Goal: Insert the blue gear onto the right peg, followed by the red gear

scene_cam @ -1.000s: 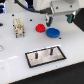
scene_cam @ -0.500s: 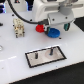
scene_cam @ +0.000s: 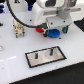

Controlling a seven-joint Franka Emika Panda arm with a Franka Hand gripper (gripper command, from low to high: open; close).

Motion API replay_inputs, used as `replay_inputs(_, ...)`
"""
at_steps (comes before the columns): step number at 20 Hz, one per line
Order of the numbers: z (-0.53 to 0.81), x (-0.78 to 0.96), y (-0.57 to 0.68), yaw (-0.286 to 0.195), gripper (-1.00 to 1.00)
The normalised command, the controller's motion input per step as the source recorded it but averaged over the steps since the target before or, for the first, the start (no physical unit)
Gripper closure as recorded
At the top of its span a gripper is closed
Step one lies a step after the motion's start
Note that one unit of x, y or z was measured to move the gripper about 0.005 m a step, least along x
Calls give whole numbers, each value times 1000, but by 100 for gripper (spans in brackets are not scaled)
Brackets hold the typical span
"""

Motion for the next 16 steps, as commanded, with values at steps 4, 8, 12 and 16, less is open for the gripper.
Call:
replay_inputs(4,-40,-196,-18,0,100)
replay_inputs(8,81,-85,0,0,100)
replay_inputs(12,425,51,0,0,100)
replay_inputs(16,628,261,0,0,100)
